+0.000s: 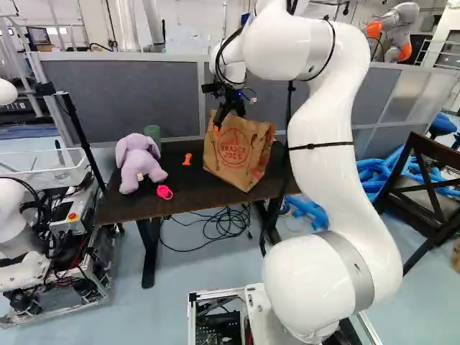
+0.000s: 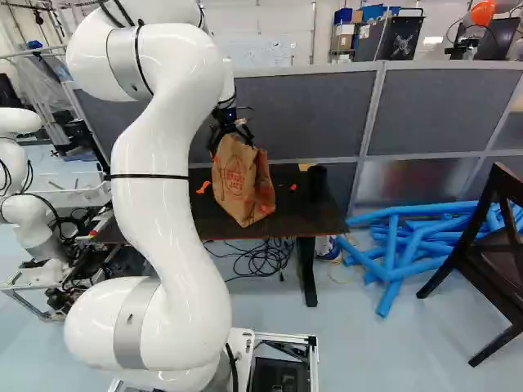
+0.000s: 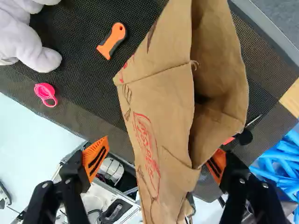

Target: Pick up the bag on the ground and place it on the table

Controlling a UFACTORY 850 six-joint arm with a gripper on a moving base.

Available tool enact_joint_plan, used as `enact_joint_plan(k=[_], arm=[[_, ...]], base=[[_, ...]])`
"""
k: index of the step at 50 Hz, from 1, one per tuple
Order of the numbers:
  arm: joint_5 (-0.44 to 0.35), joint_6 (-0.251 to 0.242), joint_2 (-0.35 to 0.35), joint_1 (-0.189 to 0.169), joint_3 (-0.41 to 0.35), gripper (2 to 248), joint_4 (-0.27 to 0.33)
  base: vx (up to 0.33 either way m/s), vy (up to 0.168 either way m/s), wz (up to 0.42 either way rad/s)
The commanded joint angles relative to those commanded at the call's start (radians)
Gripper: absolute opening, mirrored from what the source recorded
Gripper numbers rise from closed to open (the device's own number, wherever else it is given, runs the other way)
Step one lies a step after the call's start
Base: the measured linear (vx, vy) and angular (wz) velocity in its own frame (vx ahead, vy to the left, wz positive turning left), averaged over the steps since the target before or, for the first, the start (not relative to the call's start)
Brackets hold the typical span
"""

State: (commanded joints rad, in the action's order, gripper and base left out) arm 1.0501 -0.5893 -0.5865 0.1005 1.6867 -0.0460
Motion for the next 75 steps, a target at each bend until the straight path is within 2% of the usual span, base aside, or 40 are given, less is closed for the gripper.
enact_joint_plan(k=[50, 75], arm=[[0.258, 0.0, 0.124, 0.0, 0.0, 247, 0.0], [0.295, 0.0, 0.186, 0.0, 0.008, 247, -0.015]], base=[[0.0, 0.0, 0.0], [0.0, 0.0, 0.0]])
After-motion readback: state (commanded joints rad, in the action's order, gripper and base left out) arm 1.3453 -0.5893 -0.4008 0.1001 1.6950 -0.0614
